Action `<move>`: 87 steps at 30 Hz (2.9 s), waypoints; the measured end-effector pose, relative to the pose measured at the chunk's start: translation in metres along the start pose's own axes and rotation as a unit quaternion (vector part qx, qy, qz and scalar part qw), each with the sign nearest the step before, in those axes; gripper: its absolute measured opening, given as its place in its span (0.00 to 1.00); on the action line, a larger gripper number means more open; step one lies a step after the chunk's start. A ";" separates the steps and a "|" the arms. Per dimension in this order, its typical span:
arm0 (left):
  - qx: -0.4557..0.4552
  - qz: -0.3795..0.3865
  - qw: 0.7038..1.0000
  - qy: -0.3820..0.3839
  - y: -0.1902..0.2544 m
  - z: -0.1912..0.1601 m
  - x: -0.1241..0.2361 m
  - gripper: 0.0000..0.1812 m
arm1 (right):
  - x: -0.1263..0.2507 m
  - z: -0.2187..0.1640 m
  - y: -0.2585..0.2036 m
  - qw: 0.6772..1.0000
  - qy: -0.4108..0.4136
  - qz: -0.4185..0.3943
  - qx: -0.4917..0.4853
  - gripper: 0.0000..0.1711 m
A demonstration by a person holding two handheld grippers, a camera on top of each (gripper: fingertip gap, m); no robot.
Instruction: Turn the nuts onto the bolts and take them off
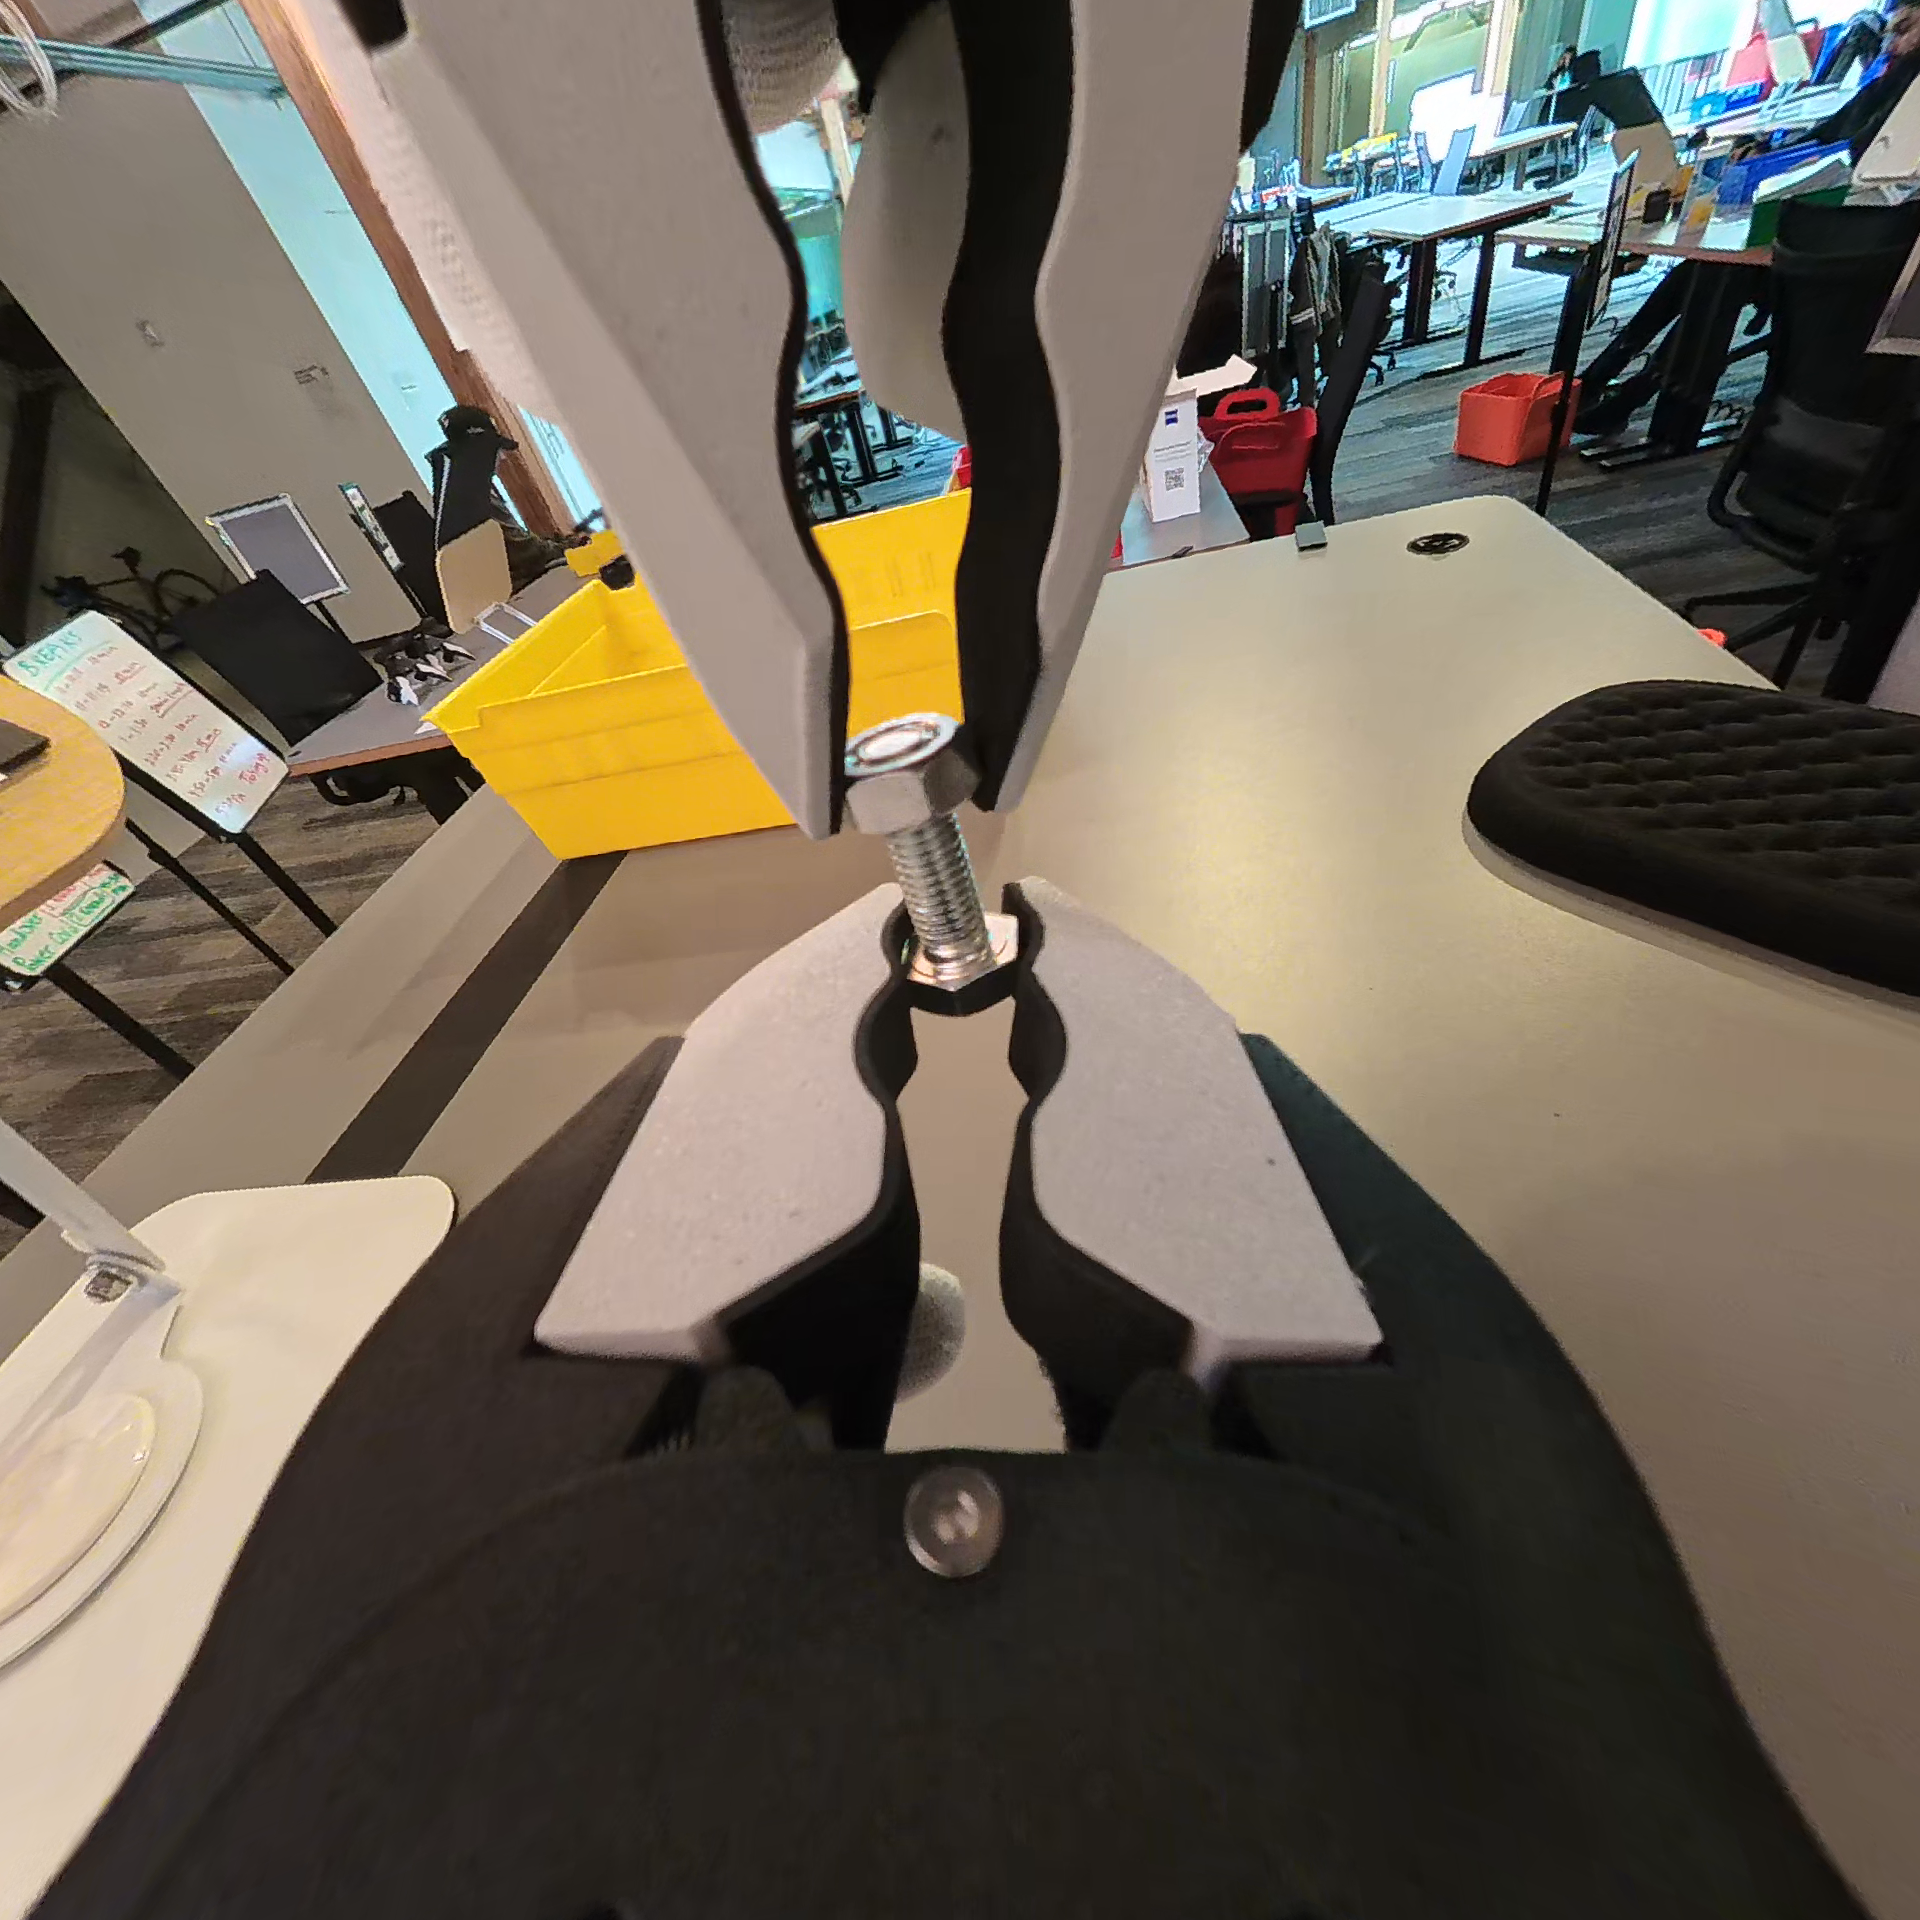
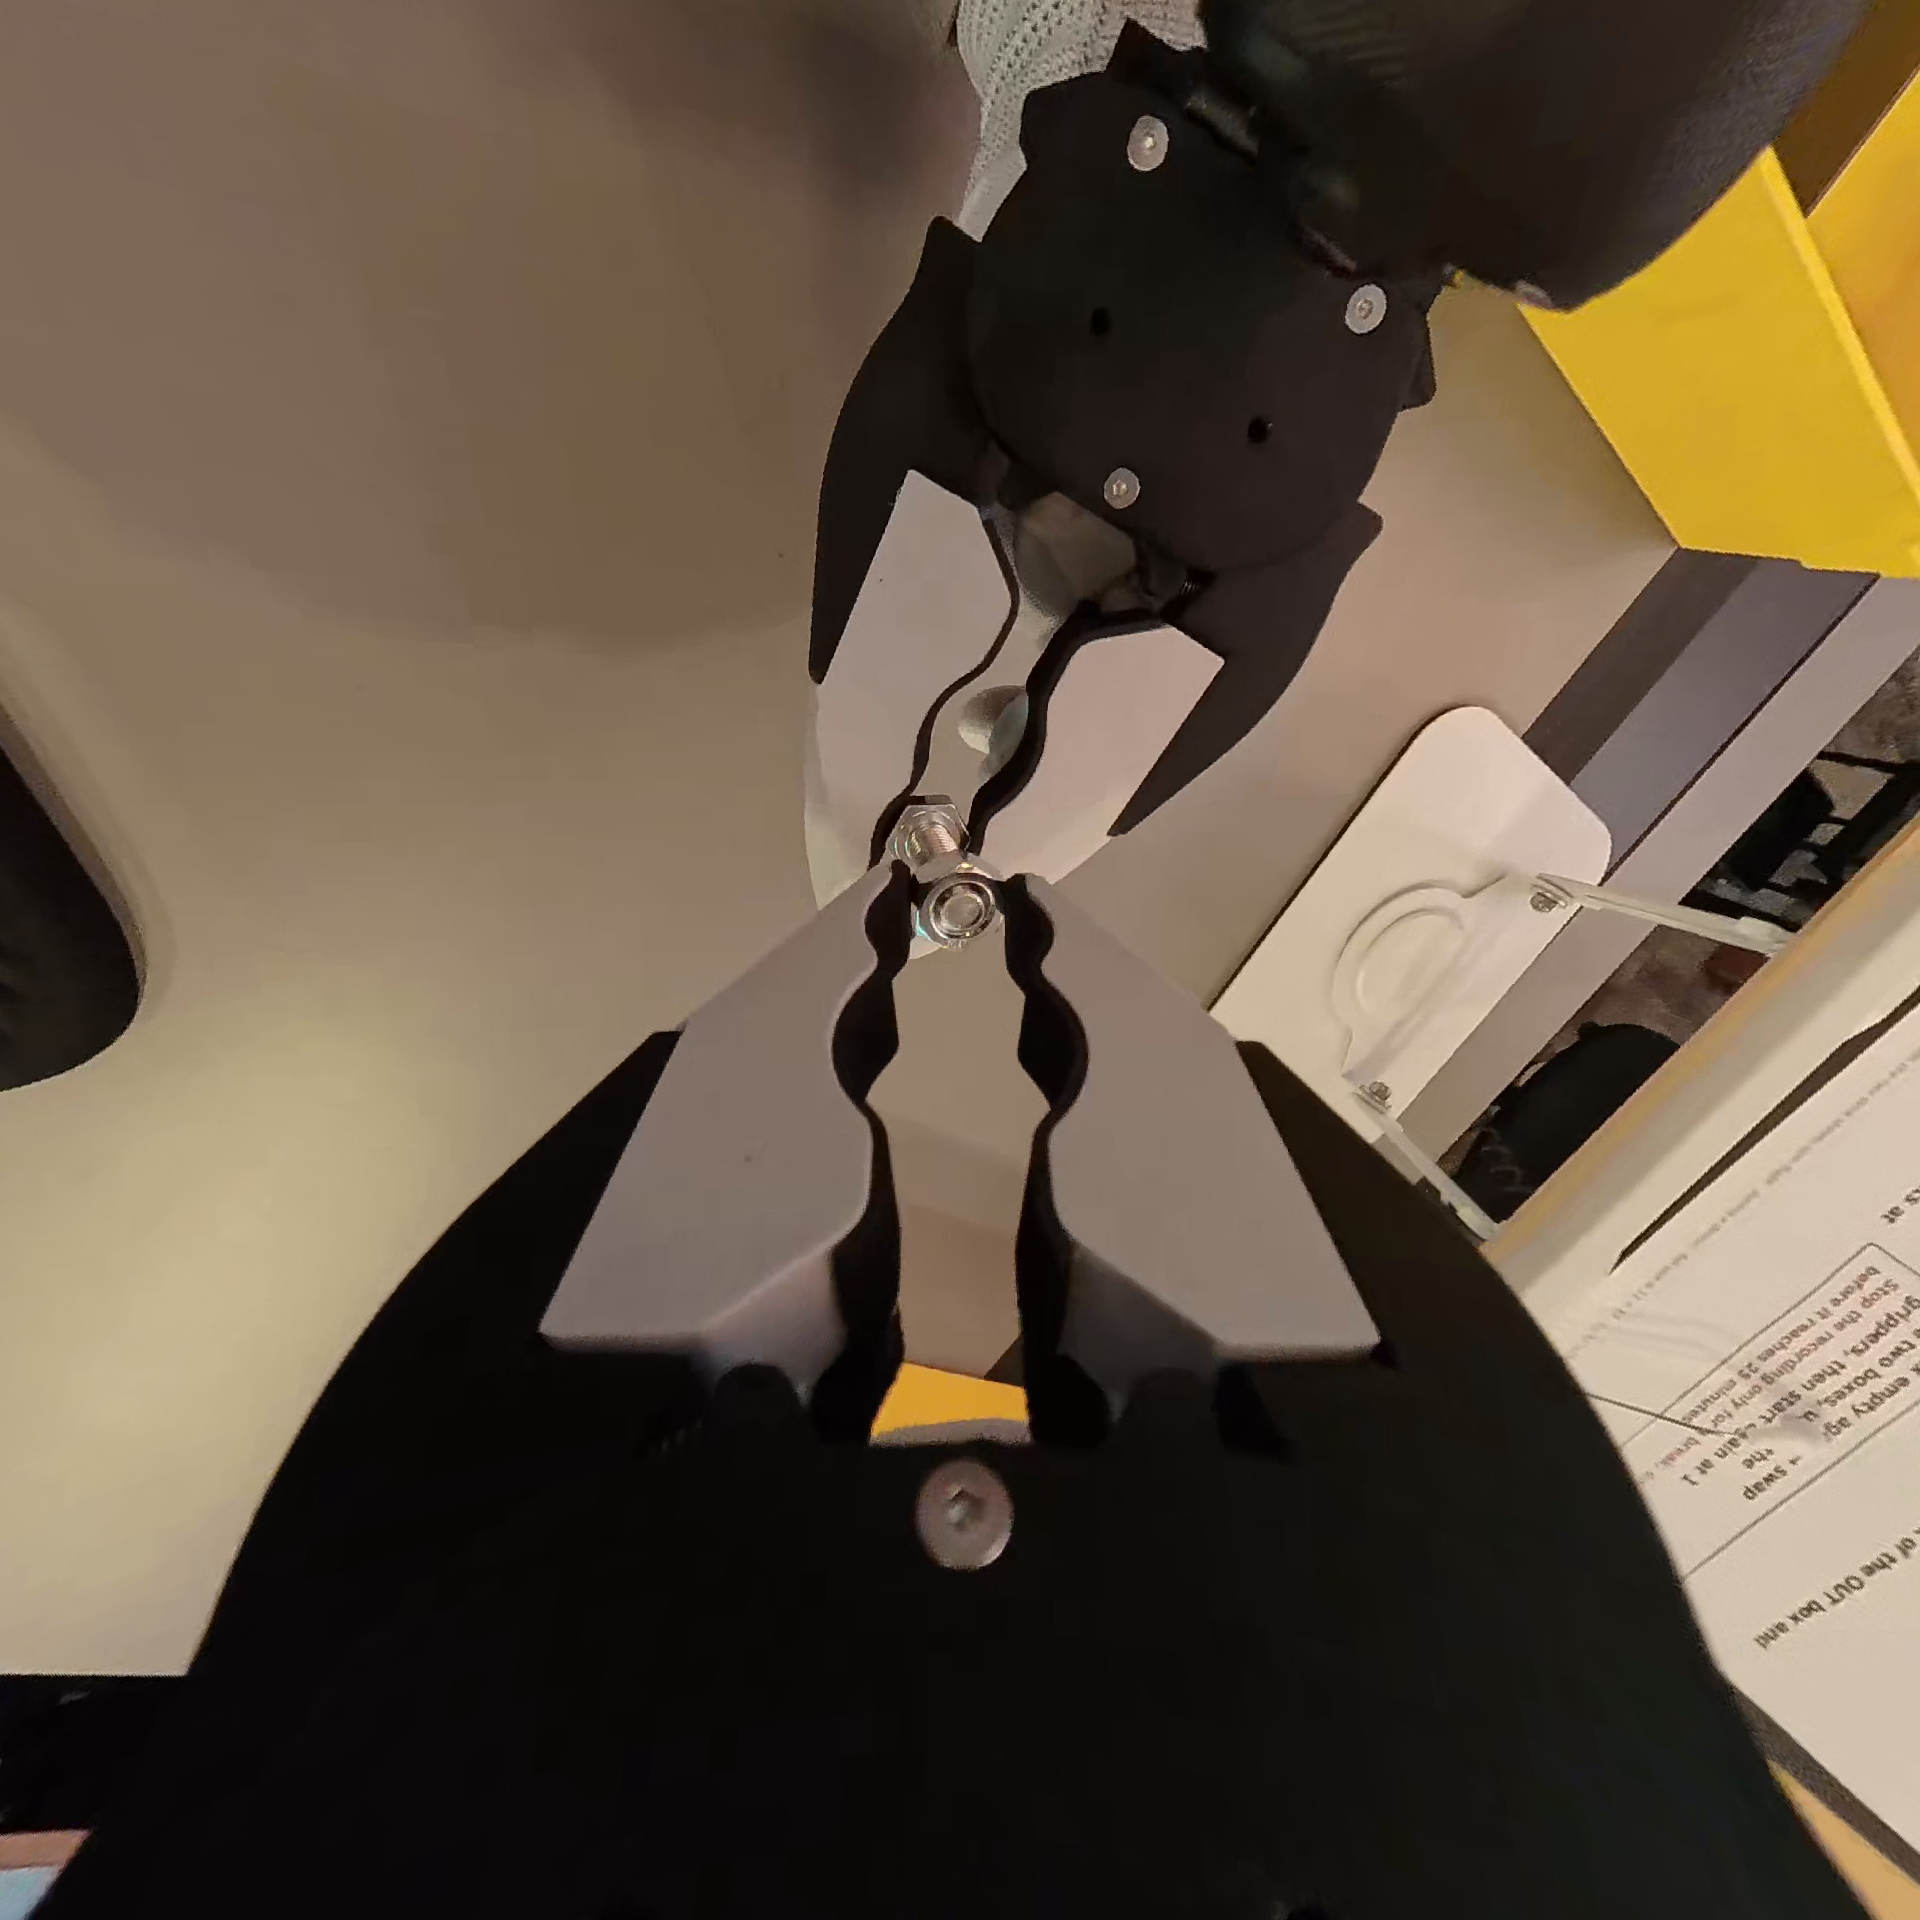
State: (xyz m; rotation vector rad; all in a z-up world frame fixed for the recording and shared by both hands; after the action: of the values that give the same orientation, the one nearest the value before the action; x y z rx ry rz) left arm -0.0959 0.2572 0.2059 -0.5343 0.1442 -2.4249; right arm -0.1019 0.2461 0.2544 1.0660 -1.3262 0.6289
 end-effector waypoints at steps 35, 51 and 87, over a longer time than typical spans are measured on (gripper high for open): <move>0.007 0.002 1.000 0.000 -0.001 -0.001 -0.001 0.08 | 0.004 0.005 0.003 0.999 0.014 -0.013 0.030 0.15; 0.006 0.005 1.000 0.003 -0.001 0.000 -0.001 0.08 | 0.000 -0.001 0.001 1.000 0.001 0.003 0.029 0.09; 0.022 0.060 0.998 -0.017 -0.019 -0.008 -0.003 0.08 | -0.007 -0.014 0.016 0.940 0.009 0.113 -0.322 0.09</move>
State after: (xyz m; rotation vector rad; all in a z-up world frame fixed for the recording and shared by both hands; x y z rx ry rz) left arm -0.1077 0.2735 0.2023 -0.5309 0.1046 -2.2961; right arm -0.1109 0.2665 0.2532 0.3762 -1.5037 0.3235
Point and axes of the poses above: each gripper's, where its closed fingertips meet, x back along the fingers, z out of its top, y = z × x across the jaws, the point moved 2 cm from there along x, back along the fingers, and after that the axes turned 12 degrees about -y, right-handed, at the moved point
